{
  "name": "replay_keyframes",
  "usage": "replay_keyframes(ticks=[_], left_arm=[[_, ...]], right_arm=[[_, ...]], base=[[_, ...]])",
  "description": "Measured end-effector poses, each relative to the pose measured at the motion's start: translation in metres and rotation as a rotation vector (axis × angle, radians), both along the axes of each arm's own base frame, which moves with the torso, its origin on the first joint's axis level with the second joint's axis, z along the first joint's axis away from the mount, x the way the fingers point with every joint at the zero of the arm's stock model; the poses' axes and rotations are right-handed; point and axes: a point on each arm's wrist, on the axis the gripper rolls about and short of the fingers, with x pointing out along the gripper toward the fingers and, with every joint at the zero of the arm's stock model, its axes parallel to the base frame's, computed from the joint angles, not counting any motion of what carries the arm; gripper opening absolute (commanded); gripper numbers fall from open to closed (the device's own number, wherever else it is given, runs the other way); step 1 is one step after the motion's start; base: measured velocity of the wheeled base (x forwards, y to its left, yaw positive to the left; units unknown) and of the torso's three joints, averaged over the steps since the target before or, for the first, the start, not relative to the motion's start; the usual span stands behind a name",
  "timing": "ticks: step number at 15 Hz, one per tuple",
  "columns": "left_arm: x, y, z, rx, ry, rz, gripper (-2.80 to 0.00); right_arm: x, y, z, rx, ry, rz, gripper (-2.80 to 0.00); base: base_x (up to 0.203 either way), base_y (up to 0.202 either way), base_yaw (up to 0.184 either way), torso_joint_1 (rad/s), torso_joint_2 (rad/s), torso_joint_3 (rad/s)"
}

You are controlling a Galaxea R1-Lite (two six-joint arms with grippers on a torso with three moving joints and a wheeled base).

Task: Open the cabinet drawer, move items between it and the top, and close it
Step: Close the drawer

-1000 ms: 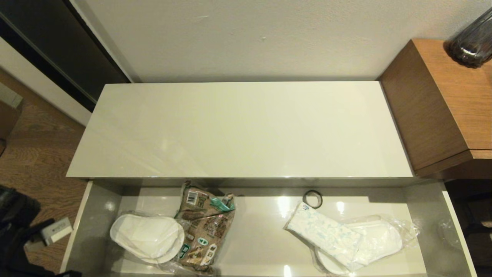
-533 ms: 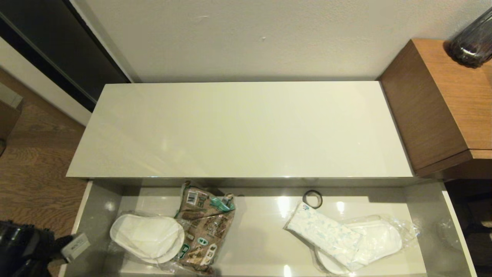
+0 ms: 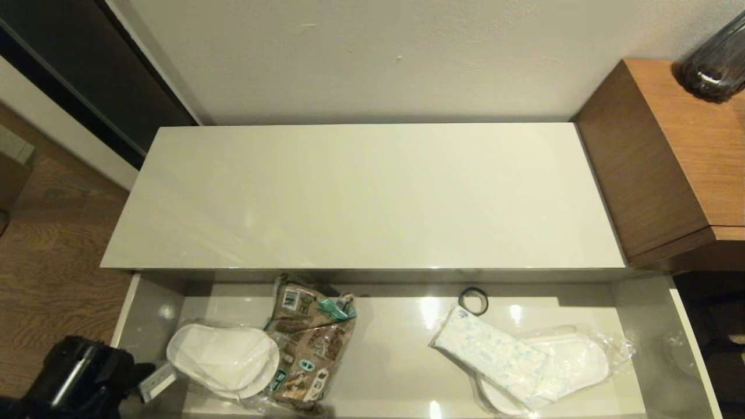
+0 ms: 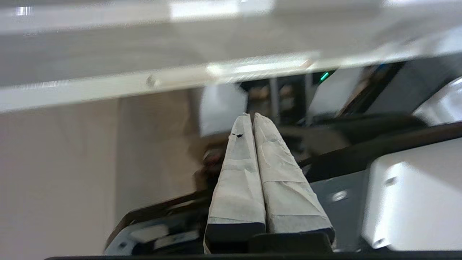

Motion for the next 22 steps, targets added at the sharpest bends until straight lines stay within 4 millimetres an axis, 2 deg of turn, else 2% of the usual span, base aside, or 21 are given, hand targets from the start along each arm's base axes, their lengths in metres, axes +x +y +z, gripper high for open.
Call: replay_keyframes(ticks=[9,17,22], left_arm=[[0.006,-0.006,-0.033,0.063,0.222,-0.053,-2.8],[0.01,-0.012,-0.053,0.092,0.362,-0.073,-2.8],[0.03,-0.017,-0.069,0.05,0.268,0.019,-2.8]], right_arm=[[0.0,0.0,0.0,0.001,0.0,0.0,-2.8],[0.0,0.0,0.0,0.0,0.0,0.0,-2.8],[0.0,0.0,0.0,0.001,0.0,0.0,-2.8]], base=[[0.0,0.0,0.0,0.0,0.0,0.0],[0.0,0.0,0.0,0.0,0.0,0.0],[0.0,0.0,0.0,0.0,0.0,0.0]])
